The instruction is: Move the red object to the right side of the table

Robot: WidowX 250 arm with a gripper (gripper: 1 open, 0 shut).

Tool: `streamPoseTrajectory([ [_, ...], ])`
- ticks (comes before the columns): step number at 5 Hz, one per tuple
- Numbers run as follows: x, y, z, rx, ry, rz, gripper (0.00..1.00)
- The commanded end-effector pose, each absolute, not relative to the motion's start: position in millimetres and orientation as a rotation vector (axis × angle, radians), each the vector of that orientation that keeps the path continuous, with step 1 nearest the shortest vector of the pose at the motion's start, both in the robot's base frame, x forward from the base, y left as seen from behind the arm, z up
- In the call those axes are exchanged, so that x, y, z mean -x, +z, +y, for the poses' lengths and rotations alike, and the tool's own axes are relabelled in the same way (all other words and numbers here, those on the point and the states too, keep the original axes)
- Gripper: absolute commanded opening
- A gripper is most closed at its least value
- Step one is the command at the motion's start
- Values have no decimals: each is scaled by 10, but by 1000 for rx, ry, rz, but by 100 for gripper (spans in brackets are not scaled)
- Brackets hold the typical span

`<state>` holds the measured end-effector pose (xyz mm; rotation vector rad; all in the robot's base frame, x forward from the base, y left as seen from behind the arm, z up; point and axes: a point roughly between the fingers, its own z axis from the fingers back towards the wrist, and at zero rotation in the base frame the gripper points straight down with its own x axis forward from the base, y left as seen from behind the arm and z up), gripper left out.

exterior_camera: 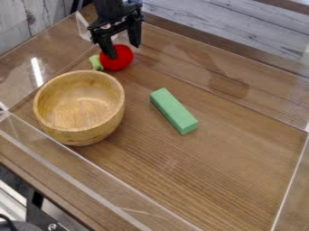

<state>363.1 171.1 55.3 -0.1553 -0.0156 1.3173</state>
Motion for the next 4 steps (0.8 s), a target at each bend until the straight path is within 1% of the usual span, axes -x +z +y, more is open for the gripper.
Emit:
streamPoseTrajectory([
  [1,-3741,884,1728,188,1281,-86,100],
  [2,-3742,924,1663,192,1235,-84,100],
  [3,-3717,927,1733,196,1264,-92,0],
  [4,-3663,924,1767,198,1279,-98,100],
])
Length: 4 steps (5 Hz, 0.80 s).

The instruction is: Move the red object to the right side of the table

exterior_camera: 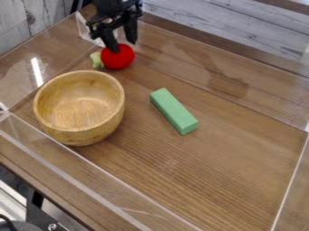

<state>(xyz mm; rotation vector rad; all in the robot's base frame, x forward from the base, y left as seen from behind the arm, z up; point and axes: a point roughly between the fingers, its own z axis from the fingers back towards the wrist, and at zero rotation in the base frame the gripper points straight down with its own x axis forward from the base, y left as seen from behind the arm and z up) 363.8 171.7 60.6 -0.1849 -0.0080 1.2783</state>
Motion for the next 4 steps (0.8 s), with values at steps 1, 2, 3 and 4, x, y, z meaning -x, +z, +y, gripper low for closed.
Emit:
streamPoseTrajectory([
  [1,-3607,931,1799,202,1294,-105,100],
  [2,-3624,1007,1951,222,1336,-115,100],
  [3,-3632,1035,2055,231,1360,-128,100],
  [4,-3718,941,1903,210,1336,-136,100],
])
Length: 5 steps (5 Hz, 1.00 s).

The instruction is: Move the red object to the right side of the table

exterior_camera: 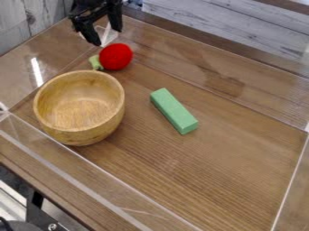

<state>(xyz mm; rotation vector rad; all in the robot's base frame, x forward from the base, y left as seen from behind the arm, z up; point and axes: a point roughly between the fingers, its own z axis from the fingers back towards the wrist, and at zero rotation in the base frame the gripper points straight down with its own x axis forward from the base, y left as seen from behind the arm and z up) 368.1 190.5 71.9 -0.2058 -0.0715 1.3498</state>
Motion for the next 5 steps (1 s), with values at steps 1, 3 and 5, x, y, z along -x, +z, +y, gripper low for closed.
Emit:
streamPoseTrajectory([
  [1,-3711,963,1881,190,1305,-143,100],
  [3,-3705,922,1838,166,1184,-147,100],
  [5,-3720,788,1823,153,1026,-143,100],
])
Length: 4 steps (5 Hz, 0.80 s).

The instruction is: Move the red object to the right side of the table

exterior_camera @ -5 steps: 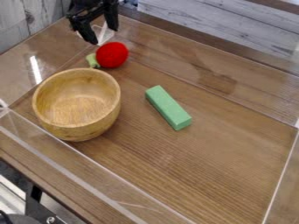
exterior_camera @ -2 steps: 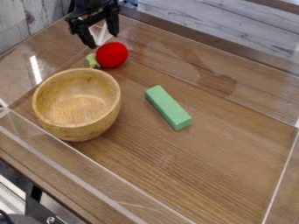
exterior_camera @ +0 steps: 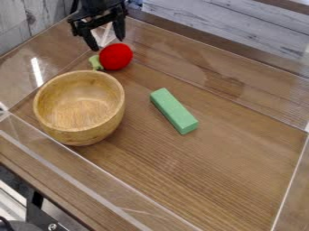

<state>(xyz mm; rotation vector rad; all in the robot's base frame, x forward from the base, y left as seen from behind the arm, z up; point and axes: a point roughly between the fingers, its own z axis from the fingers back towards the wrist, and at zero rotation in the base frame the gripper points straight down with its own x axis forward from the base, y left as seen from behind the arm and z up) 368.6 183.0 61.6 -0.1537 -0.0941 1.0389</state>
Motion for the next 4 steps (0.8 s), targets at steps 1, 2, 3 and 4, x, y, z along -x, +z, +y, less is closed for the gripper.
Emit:
streamPoseTrajectory([
  [1,-3707,742,1714,143,1006,-145,100],
  [2,-3711,703,1623,136,989,-149,100],
  [3,-3724,508,1672,126,1023,-157,100],
  [4,-3700,322,1721,116,1057,-166,100],
])
